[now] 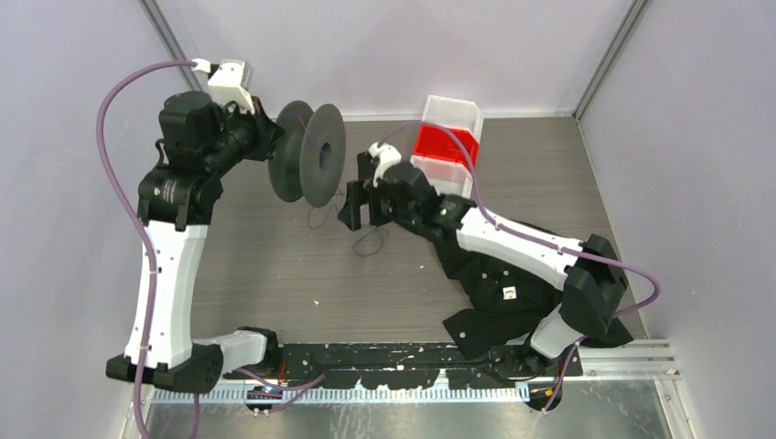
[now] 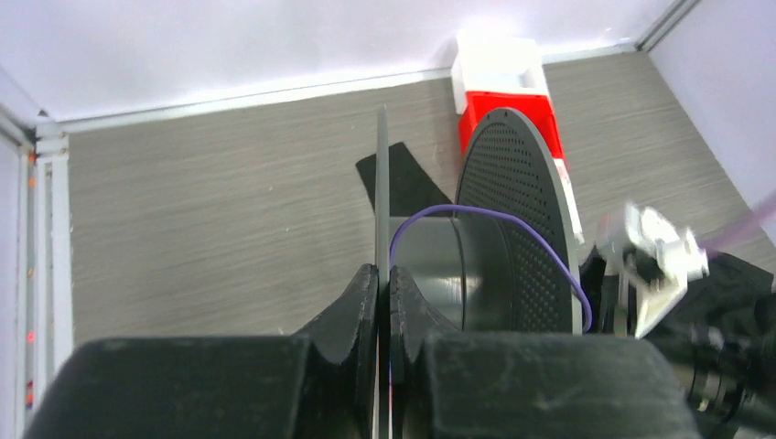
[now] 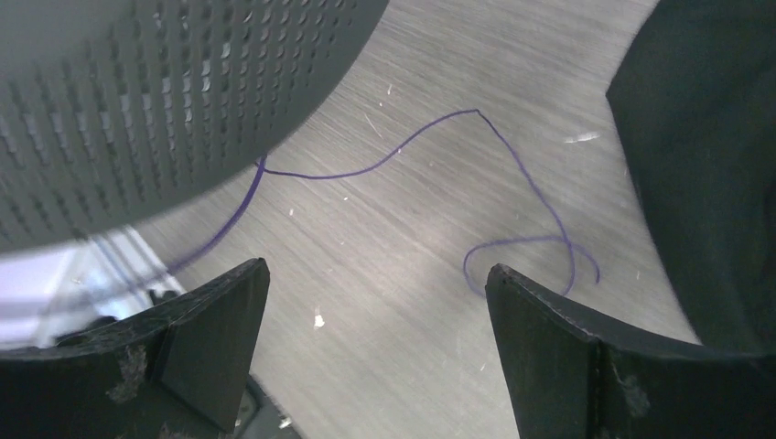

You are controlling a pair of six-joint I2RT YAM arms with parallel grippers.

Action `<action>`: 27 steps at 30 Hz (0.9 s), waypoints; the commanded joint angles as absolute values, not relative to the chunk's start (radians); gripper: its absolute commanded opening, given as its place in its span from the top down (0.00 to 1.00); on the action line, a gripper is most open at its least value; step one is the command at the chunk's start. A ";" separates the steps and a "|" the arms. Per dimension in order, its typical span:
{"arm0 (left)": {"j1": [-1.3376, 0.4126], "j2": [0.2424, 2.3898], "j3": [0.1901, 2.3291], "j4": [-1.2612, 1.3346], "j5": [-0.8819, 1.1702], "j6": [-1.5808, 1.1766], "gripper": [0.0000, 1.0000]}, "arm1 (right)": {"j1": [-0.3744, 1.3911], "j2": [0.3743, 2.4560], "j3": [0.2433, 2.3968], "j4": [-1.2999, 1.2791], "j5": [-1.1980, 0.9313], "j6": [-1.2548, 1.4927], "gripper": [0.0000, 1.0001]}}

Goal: Wrap the cables

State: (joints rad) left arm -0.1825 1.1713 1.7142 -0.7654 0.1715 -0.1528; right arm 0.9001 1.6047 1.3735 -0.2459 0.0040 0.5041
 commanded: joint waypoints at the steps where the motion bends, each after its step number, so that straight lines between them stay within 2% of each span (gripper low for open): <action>1: -0.183 1.266 1.965 -0.913 0.099 -0.200 0.99 | 0.950 1.515 1.093 0.187 0.060 0.250 0.07; 2: -0.183 1.296 2.016 -0.982 0.096 -0.215 1.00 | 0.959 1.496 0.991 0.303 0.063 0.203 0.07; 4: -0.183 1.340 2.092 -1.057 0.101 -0.231 1.00 | 0.966 1.485 0.940 0.409 0.077 0.166 0.07; 21: -0.182 1.496 2.128 -1.276 -0.073 -0.352 1.00 | 0.970 1.649 0.962 0.584 0.099 0.114 0.07; 27: -0.182 1.537 2.140 -1.318 -0.133 -0.411 1.00 | 0.969 1.700 0.961 0.616 0.261 0.071 0.07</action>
State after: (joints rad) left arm -0.1822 1.5482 2.0777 -1.3155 -0.0723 -0.3416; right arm 0.9676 1.6806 0.9558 0.5274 0.1219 0.1219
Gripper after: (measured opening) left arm 0.062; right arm 0.930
